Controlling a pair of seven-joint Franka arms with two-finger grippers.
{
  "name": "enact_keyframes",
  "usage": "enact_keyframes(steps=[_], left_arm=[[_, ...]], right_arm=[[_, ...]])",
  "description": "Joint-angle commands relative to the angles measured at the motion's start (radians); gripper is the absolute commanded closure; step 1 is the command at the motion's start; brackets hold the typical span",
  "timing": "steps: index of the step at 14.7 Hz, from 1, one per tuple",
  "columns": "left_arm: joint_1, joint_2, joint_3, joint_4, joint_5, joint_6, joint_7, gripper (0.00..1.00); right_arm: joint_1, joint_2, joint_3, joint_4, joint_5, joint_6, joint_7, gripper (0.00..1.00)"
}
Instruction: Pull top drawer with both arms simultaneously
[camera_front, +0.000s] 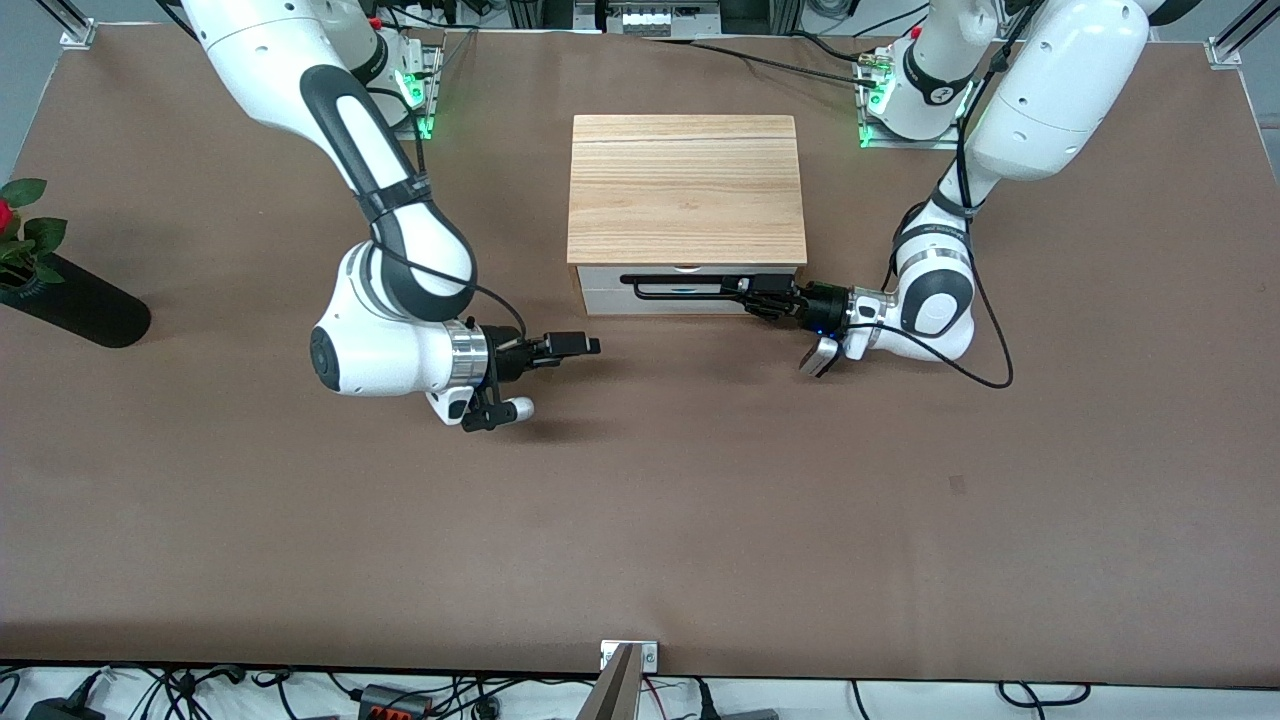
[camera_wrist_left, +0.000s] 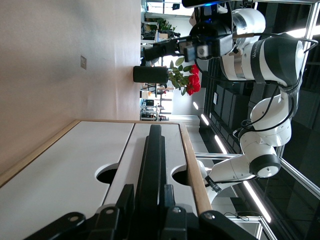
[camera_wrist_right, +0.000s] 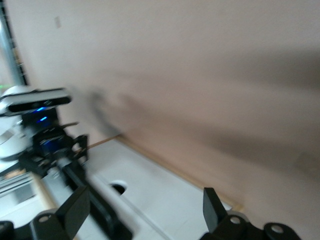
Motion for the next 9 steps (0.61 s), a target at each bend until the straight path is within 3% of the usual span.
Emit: enact_keyframes(steps=[1,3,5,9], left_arm=[[0.01,-0.021,-0.008,-0.021,-0.029,0.017,0.027,0.71],[0.011,-0.022,-0.008,-0.02,-0.029,0.023,0.027,0.74],[0.013,-0.021,-0.008,-0.02,-0.029,0.025,0.029,0.86],[0.013,-0.021,-0.008,-0.015,-0.029,0.028,0.029,0.97]], right_arm=[[-0.018,-0.006,0.003,0.001,0.08,-0.053,-0.039,0.0],[-0.007,-0.004,0.004,-0.006,0.122,-0.049,-0.106,0.0],[-0.004,0.014,0.004,-0.016,0.198,-0.045,-0.213,0.0],[0.027,0.06,0.004,-0.017,0.313,-0.017,-0.342,0.0]])
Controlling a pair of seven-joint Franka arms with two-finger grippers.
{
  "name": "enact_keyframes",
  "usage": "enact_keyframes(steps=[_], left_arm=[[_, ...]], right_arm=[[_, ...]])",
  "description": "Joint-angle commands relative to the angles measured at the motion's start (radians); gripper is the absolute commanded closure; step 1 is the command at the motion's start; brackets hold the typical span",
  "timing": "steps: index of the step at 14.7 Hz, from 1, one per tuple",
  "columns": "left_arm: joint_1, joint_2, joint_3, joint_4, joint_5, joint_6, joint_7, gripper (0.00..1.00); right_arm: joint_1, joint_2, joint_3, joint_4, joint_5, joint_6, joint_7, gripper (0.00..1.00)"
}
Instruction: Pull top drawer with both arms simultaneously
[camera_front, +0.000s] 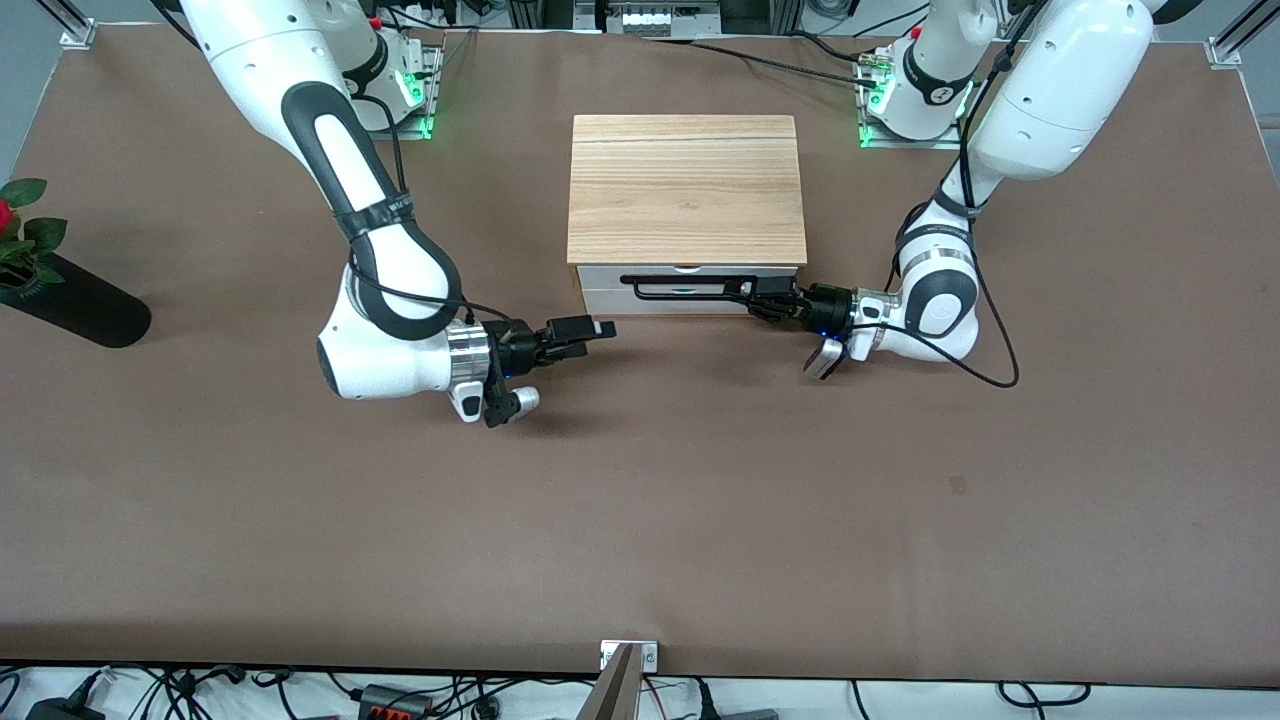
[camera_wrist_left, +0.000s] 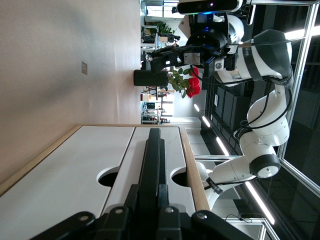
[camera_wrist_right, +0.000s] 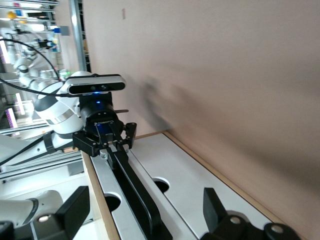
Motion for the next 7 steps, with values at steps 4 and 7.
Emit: enact_keyframes(steps=[4,7], left_arm=[[0.008,-0.019,-0.008,-0.017,-0.027,0.024,0.017,0.98],[0.008,-0.019,-0.008,-0.017,-0.029,0.026,0.015,0.99]], right_arm=[[0.062,0.036,0.002,-0.008,0.063,0.062,-0.109,0.0],[0.082,0.037,0.002,-0.008,0.064,0.054,-0.105,0.0]])
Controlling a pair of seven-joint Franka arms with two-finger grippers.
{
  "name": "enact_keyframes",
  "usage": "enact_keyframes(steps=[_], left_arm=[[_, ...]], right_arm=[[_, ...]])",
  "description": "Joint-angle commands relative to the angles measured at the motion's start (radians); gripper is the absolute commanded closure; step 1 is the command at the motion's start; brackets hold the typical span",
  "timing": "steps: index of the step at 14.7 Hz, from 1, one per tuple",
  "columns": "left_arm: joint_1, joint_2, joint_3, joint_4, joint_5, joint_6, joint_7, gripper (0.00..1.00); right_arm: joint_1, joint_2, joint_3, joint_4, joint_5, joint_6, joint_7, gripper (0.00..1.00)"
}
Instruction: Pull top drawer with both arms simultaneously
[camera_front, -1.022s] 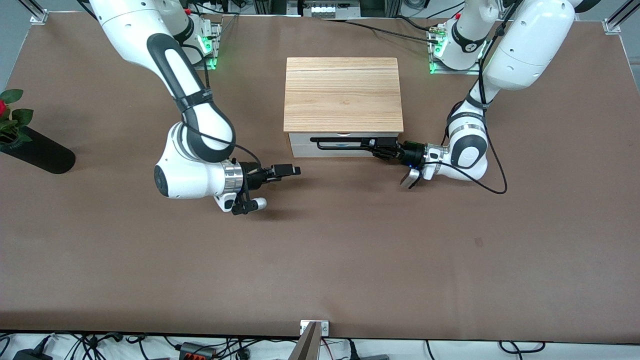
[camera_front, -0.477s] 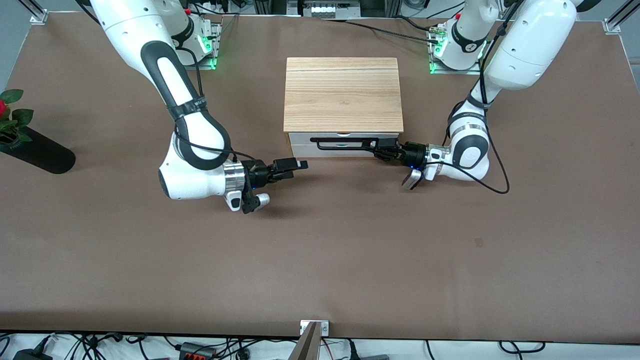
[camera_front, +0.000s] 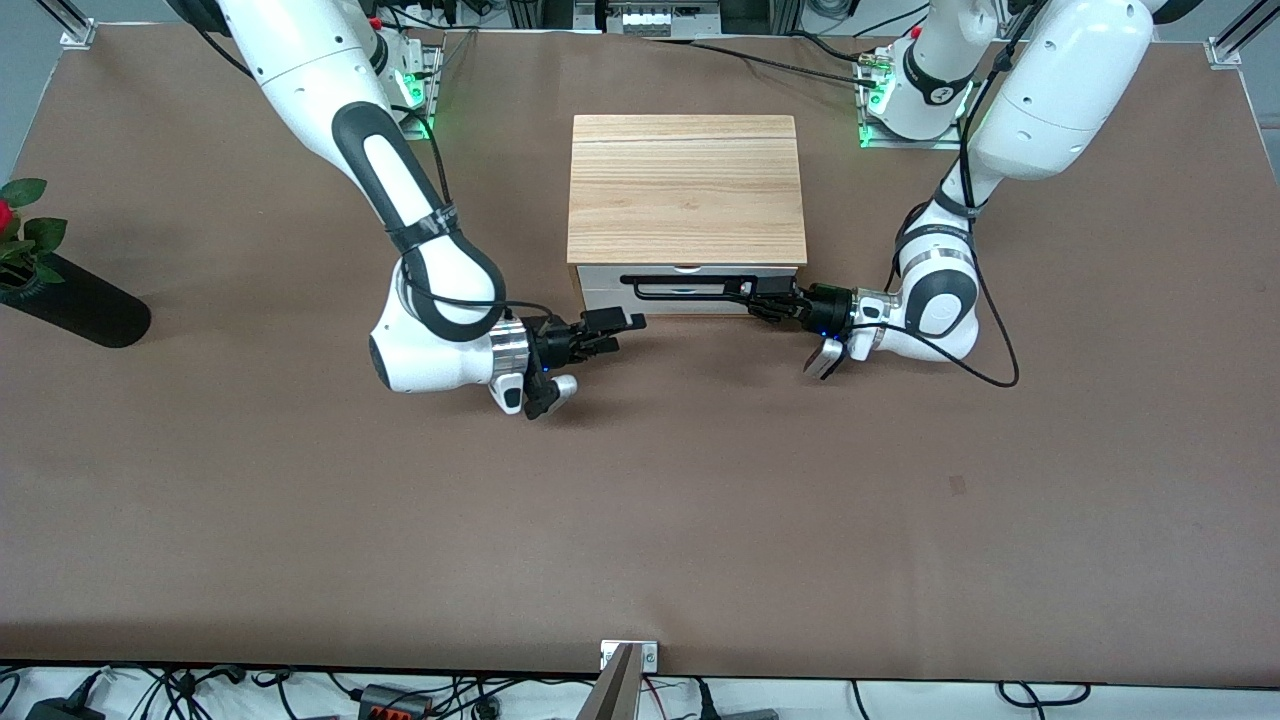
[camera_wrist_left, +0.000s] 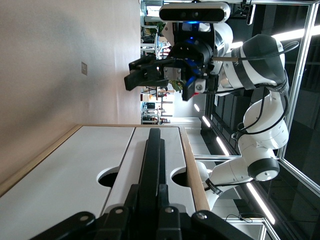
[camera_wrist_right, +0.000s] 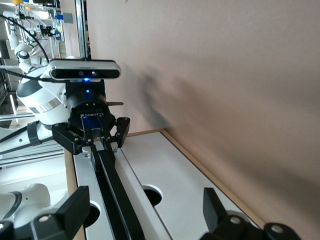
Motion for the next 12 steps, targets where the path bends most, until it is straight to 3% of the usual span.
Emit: enact_keyframes(steps=[1,6,12], left_arm=[[0.008,-0.019,-0.008,-0.017,-0.029,0.025,0.014,0.99],[0.01,-0.019,-0.006,-0.017,-0.029,0.025,0.014,0.99],[0.01,-0.019,-0.006,-0.017,-0.027,0.025,0.014,0.99]], right_arm=[[0.01,-0.008,0.0,-0.009,0.023,-0.025,-0.022,0.0],[-0.011,-0.011,0.0,-0.014,0.042,-0.163,-0.033,0.14],[-0.046,-0.031,-0.001,-0.116,0.23,-0.151,-0.216,0.05]])
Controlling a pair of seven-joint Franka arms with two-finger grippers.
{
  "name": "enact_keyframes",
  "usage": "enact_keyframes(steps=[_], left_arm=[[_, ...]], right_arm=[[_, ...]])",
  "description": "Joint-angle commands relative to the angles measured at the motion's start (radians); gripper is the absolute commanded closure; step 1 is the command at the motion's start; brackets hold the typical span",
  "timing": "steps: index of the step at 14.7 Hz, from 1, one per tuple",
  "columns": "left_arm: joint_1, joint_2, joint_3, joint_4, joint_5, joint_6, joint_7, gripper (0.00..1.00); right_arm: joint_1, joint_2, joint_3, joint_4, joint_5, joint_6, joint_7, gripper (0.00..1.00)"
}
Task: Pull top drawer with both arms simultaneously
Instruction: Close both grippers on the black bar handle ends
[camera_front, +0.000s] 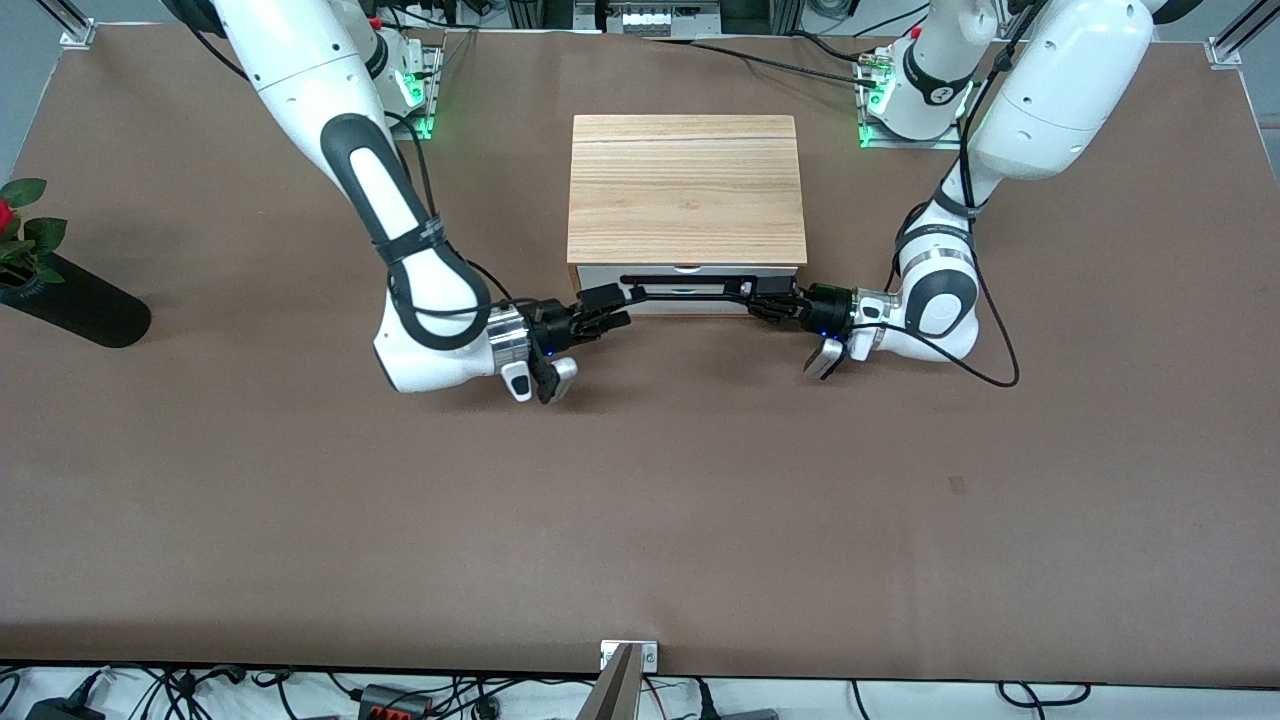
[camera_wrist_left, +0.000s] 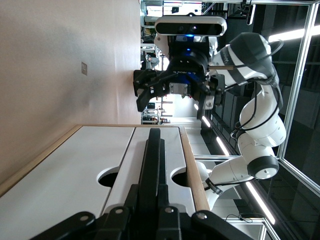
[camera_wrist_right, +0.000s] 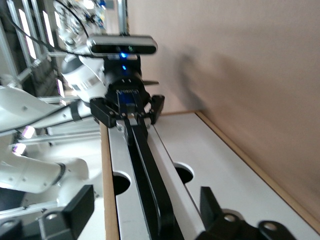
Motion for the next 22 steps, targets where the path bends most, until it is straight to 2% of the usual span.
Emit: enact_keyframes(steps=[1,4,6,9,11,16,19,22], left_arm=[[0.009,-0.019,-0.006,-0.017,-0.027,0.025,0.014,0.99],[0.009,-0.019,-0.006,-0.018,-0.027,0.025,0.014,0.99],[0.009,-0.019,-0.006,-0.018,-0.027,0.025,0.014,0.99],[0.009,-0.019,-0.005,-0.019,-0.029,0.025,0.014,0.99],[0.009,-0.019,-0.006,-0.018,-0.027,0.025,0.012,0.99],[0.009,-0.017,-0.005,-0.02,-0.027,0.025,0.014,0.99],[0.009,-0.017,-0.005,-0.022,-0.027,0.025,0.014,0.99],[0.009,-0.017,-0.005,-0.023,-0.027,0.025,0.012,0.99]], right_arm=[[-0.004,-0.036,0.005,-0.081,0.109,0.029,-0.105,0.05],[0.027,-0.059,0.005,-0.14,0.245,0.119,-0.191,0.05],[0.034,-0.06,0.006,-0.144,0.281,0.132,-0.225,0.05],[0.06,-0.083,0.007,-0.204,0.381,0.152,-0.28,0.05],[0.06,-0.106,0.007,-0.244,0.384,0.155,-0.281,0.08],[0.059,-0.131,0.007,-0.279,0.384,0.147,-0.281,0.37],[0.071,-0.131,0.007,-0.282,0.384,0.146,-0.282,0.44],[0.08,-0.131,0.007,-0.282,0.384,0.147,-0.282,0.46]])
